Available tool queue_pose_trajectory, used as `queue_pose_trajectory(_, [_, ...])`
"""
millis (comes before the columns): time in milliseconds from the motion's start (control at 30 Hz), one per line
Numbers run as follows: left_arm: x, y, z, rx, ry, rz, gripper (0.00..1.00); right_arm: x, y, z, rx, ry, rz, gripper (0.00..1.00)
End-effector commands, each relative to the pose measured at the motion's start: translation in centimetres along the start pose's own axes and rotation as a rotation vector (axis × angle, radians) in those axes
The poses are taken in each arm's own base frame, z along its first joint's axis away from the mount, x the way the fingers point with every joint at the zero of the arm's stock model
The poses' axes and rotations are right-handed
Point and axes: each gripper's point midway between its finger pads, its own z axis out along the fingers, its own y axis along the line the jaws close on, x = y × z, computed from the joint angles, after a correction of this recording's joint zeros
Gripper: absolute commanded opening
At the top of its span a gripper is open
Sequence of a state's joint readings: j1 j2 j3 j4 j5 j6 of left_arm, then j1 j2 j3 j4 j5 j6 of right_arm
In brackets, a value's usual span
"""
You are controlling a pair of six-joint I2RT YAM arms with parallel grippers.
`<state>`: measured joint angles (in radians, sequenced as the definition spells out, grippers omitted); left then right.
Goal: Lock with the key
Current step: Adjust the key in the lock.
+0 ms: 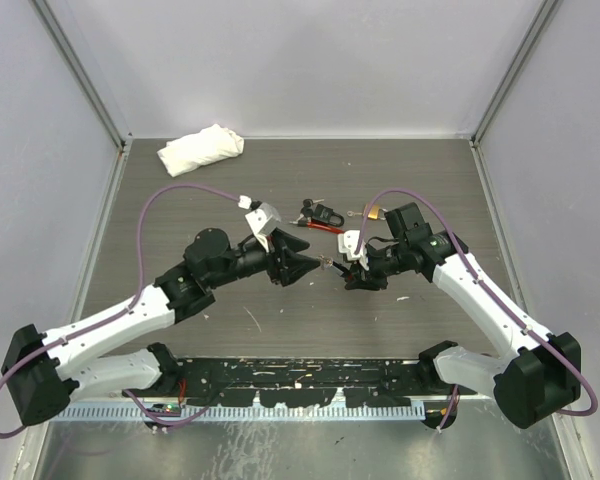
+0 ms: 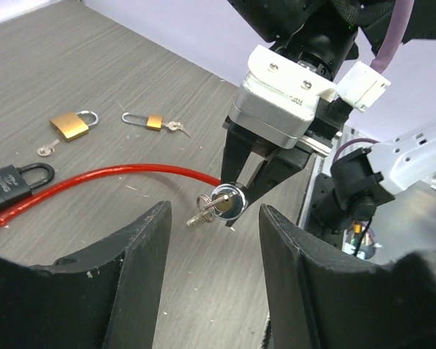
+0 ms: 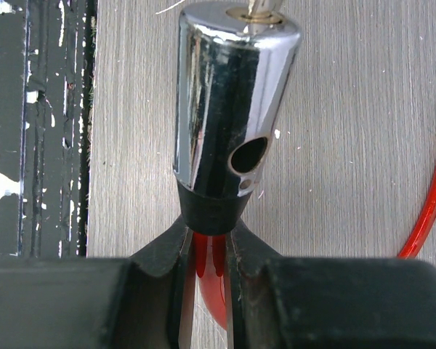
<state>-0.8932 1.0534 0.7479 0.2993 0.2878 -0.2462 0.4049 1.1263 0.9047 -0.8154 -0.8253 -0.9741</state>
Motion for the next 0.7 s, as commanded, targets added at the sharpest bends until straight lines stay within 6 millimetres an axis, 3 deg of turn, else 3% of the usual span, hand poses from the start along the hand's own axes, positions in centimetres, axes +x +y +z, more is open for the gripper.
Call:
queue_pose_trajectory(0, [-2.1, -0.5, -0.9, -0.026, -0.061, -0.137, 0.54, -1.5, -0.8, -0.2, 0.021, -0.049, -0.065, 0.01])
queue_pose_trajectory(333, [1.1, -0.4, -3.3, -0.017, -0.203, -0.417, 0.61, -1.8, -1.0, -0.1, 0.022, -0.062, -0.057, 0.01])
queue_pose_trajectory(667, [3.4, -0.2, -3.7, 0.012, -0.207, -0.228, 0.62, -5.1, -1.0, 0.1, -0.028, -0.192, 0.008, 0.01])
